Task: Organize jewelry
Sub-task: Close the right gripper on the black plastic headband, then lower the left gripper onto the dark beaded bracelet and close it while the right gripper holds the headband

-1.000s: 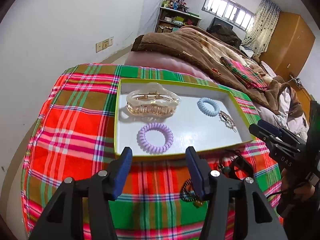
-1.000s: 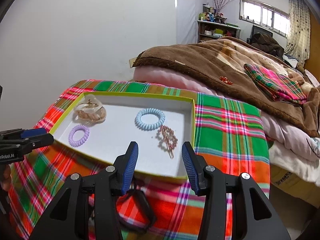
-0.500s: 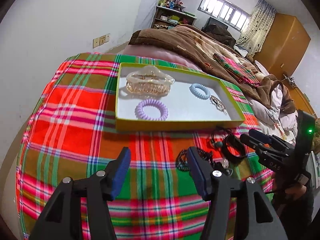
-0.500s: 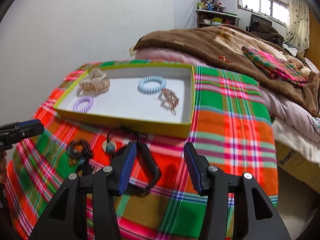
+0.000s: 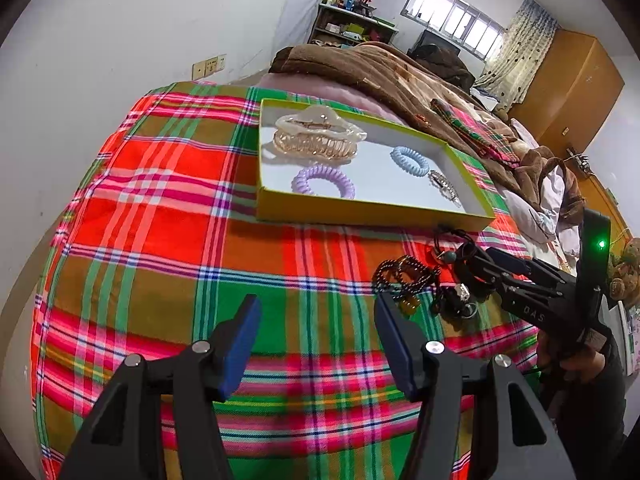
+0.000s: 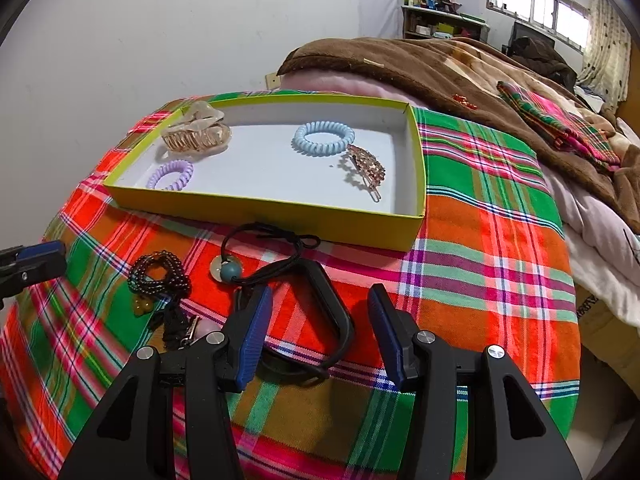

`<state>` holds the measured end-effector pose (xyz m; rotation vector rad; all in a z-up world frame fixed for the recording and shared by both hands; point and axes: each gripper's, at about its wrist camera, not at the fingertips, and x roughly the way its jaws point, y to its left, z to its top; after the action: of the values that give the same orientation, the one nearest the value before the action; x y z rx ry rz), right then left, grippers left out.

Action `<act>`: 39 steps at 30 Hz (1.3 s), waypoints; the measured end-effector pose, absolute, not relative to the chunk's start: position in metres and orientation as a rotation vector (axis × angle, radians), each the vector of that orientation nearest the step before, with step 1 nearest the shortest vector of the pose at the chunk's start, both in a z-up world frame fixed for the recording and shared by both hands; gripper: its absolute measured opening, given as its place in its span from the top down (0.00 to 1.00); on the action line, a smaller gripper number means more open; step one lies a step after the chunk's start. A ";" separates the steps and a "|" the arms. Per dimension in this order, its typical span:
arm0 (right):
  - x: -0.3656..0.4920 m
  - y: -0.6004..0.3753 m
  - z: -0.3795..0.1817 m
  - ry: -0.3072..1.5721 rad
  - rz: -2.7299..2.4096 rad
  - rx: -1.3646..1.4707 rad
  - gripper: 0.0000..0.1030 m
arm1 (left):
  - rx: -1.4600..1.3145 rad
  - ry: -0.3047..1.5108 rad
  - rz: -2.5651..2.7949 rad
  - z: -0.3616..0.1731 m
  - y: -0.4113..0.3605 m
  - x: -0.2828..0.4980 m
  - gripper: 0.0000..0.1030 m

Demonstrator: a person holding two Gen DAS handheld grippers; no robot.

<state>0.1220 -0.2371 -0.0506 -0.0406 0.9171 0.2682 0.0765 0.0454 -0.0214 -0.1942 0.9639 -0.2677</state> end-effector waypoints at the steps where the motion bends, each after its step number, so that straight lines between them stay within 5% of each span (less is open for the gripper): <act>1: 0.123 -0.237 -0.052 0.919 0.266 -0.041 0.51 | -0.194 0.966 -0.268 -0.022 0.046 0.076 0.41; 8: 0.124 -0.237 -0.054 0.920 0.267 -0.047 0.51 | -0.188 0.979 -0.260 -0.024 0.042 0.076 0.41; 14: 0.121 -0.237 -0.054 0.913 0.262 -0.074 0.64 | -0.176 0.990 -0.257 -0.024 0.036 0.078 0.41; 17: 0.119 -0.238 -0.053 0.907 0.257 -0.082 0.77 | -0.166 0.995 -0.255 -0.025 0.031 0.078 0.41; 25: 0.113 -0.246 -0.051 0.894 0.265 -0.078 0.86 | -0.139 1.010 -0.272 -0.025 0.012 0.083 0.41; 39: 0.100 -0.274 -0.043 0.865 0.239 -0.041 0.88 | -0.073 1.029 -0.308 -0.027 -0.031 0.112 0.41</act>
<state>0.0999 -0.2737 -0.0435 -0.0407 0.8652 0.2392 0.1120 -0.0311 -0.0267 -0.0728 1.0293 -0.3084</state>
